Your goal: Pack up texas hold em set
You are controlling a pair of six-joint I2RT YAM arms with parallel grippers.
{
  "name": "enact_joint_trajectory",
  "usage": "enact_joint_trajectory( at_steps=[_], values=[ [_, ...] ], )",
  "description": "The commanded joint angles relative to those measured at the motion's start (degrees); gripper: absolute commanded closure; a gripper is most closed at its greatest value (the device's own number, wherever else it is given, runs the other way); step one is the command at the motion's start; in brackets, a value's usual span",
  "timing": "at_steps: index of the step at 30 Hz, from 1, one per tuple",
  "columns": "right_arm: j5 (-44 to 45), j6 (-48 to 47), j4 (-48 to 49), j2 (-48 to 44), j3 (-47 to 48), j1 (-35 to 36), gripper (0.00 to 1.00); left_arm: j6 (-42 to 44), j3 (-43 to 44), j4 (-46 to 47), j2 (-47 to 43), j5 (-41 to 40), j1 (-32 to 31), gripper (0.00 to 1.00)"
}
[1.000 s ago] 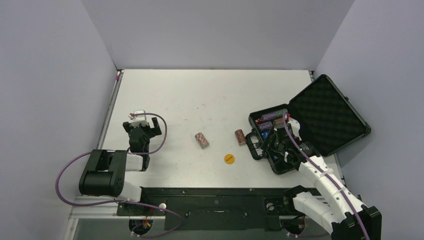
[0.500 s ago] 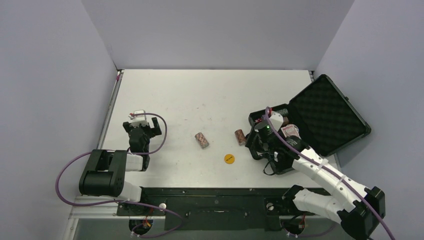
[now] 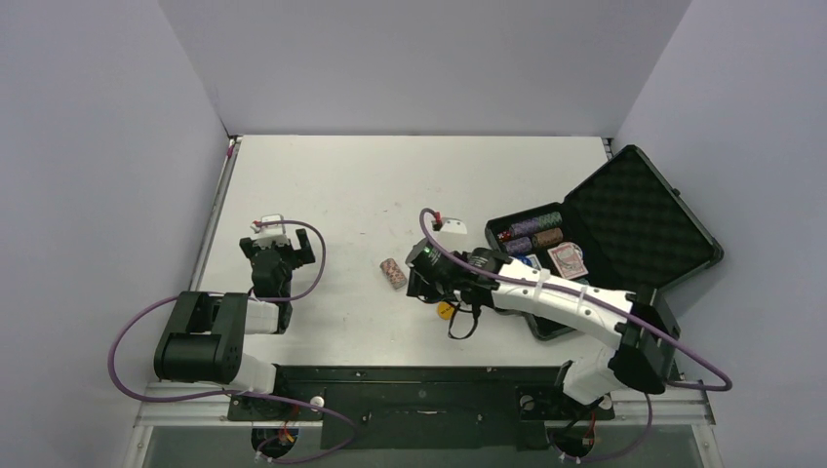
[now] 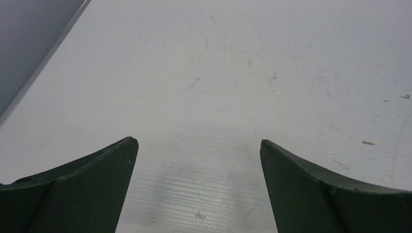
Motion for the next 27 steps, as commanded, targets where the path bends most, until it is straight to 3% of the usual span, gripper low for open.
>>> enact_joint_trajectory(
  at_steps=[1, 8, 16, 27],
  values=[
    [1.48, 3.28, -1.23, 3.80, 3.15, 0.92, 0.44, 0.13, 1.39, 2.96, 0.11, -0.22, -0.16, 0.04],
    [-1.00, 6.23, -0.74, 9.52, 3.46, 0.95, 0.39, 0.08, 1.34, 2.89, 0.12, -0.21, -0.17, 0.04],
    [-0.50, 8.51, -6.41, 14.09, 4.41, 0.27, 0.22, 0.12, 1.38, 2.91, 0.16, -0.23, -0.16, 0.04],
    [-3.36, 8.04, -1.55, 12.97, -2.66, -3.15, 0.19, 0.07, 1.34, 2.89, 0.14, -0.23, -0.16, 0.04]
  ],
)
